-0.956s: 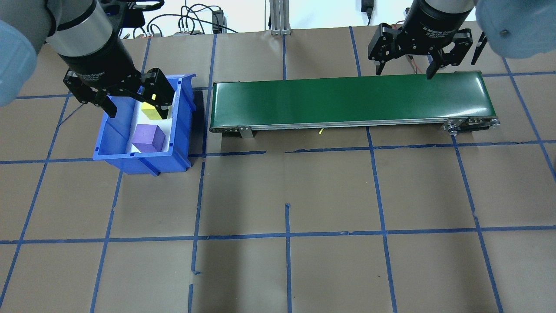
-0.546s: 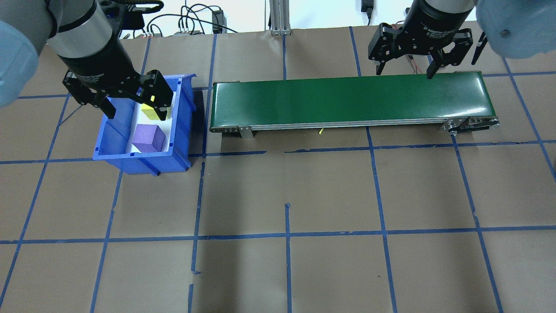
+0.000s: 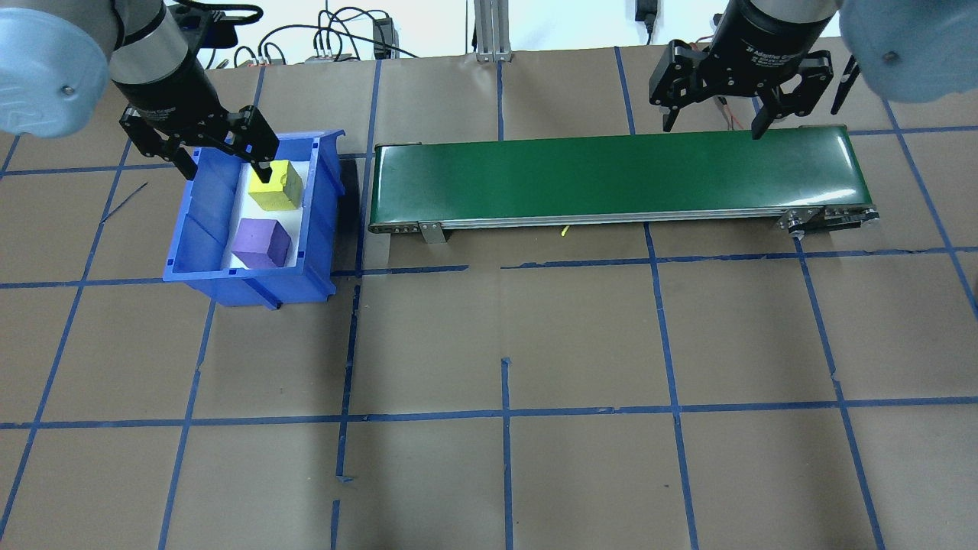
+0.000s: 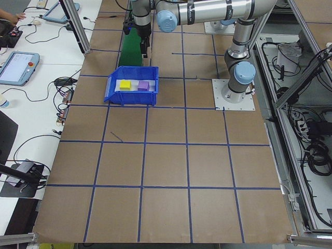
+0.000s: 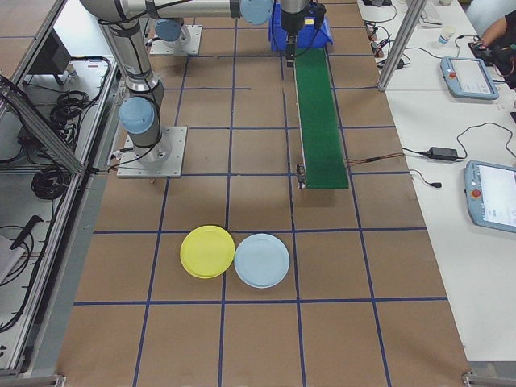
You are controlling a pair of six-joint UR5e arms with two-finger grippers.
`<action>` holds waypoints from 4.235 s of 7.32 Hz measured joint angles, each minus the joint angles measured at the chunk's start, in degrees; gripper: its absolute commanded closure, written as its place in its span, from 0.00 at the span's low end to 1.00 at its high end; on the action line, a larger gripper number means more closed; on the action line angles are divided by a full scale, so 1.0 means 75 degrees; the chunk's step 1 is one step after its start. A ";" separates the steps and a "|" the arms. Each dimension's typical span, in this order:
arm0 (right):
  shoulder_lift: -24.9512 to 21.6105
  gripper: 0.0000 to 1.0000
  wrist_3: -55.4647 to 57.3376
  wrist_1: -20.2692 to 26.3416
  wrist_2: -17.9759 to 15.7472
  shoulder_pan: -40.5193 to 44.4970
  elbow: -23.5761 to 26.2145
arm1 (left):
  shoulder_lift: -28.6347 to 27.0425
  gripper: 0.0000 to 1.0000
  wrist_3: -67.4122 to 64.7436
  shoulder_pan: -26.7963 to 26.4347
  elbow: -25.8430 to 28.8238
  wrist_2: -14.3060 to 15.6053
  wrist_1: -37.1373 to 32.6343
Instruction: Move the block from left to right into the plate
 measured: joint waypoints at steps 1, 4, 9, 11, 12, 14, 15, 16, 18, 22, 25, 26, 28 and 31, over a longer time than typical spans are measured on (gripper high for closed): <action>0.0000 0.00 0.0009 -0.0005 0.0004 0.0009 0.0000 | -0.0393 0.00 0.0396 0.0214 0.0031 0.0026 0.0413; 0.0003 0.00 0.0025 -0.0013 0.0029 0.0030 0.0000 | -0.0975 0.00 0.1108 0.0602 -0.0555 0.0008 0.1244; 0.0001 0.00 0.0025 -0.0054 0.0042 0.0032 0.0086 | -0.1462 0.00 0.1144 0.0630 -0.1279 -0.0242 0.2194; 0.0000 0.00 0.0029 -0.0056 0.0041 0.0032 0.0104 | -0.1633 0.31 0.1143 0.0662 -0.1412 -0.0267 0.2410; 0.0000 0.00 0.0032 -0.0056 0.0045 0.0032 0.0111 | -0.1719 0.61 0.1139 0.0671 -0.1476 -0.0255 0.2453; 0.0000 0.00 0.0034 -0.0057 0.0060 0.0032 0.0114 | -0.1708 0.92 0.1122 0.0677 -0.1489 -0.0219 0.2465; -0.0001 0.00 0.0035 -0.0057 0.0064 0.0032 0.0113 | -0.1590 0.91 0.1111 0.0672 -0.1333 -0.0068 0.2421; 0.0000 0.00 0.0034 -0.0057 0.0065 0.0032 0.0114 | -0.1405 0.91 0.1064 0.0644 -0.1079 0.0183 0.2265; 0.0000 0.00 0.0033 -0.0057 0.0066 0.0032 0.0116 | -0.0993 0.91 0.0878 0.0416 -0.0442 0.0395 0.1804; 0.0000 0.00 0.0031 -0.0057 0.0065 0.0032 0.0117 | -0.1207 0.91 -0.1185 -0.0646 0.0679 -0.0338 0.1590; 0.0000 0.00 0.0031 -0.0057 0.0058 0.0031 0.0117 | -0.1735 0.90 -0.1982 -0.1455 0.0712 -0.0606 0.2129; 0.0000 0.00 0.0027 -0.0056 0.0062 0.0032 0.0117 | -0.1870 0.90 -0.2093 -0.1629 0.0685 -0.0891 0.2342; 0.0000 0.00 0.0024 -0.0057 0.0063 0.0031 0.0117 | -0.2200 0.90 -0.2182 -0.1813 0.0584 -0.1208 0.2933; 0.0000 0.00 0.0031 -0.0057 0.0065 0.0031 0.0117 | -0.2624 0.00 -0.2276 -0.1872 0.0307 -0.1274 0.3847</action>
